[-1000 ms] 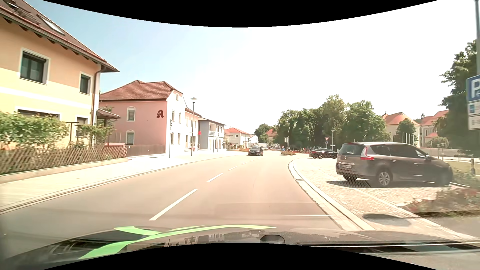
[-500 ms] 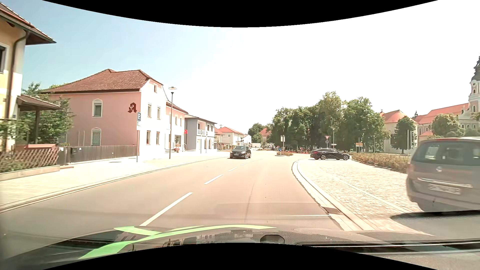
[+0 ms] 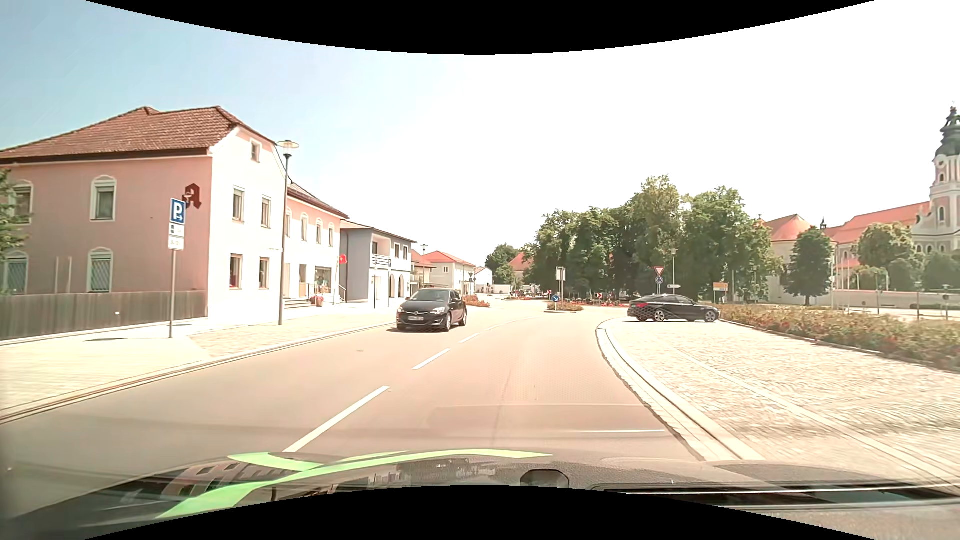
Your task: Follow the waypoints while adhering to traffic rules and regulations
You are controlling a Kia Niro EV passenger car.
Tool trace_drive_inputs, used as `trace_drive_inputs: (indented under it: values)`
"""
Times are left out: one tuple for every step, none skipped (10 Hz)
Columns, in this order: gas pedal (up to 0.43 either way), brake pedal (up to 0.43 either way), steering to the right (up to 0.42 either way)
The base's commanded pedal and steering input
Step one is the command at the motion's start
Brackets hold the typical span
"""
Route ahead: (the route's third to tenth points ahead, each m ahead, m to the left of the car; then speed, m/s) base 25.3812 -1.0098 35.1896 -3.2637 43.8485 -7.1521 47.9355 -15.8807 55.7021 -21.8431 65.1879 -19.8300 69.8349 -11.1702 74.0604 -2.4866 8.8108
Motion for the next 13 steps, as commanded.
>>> trace_drive_inputs:
  values:
    - [0.0,0.0,0.023]
    - [0.02,0.0,0.023]
    - [0.028,0.0,0.023]
    - [0.039,0.0,0.023]
    - [0.039,0.0,0.024]
    - [0.039,0.0,0.024]
    - [0.047,0.0,0.024]
    - [0.047,0.0,0.026]
    - [0.047,0.0,0.028]
    - [0.067,0.0,0.031]
    - [0.079,0.0,0.035]
    - [0.079,0.0,0.038]
    - [0.087,0.0,0.044]
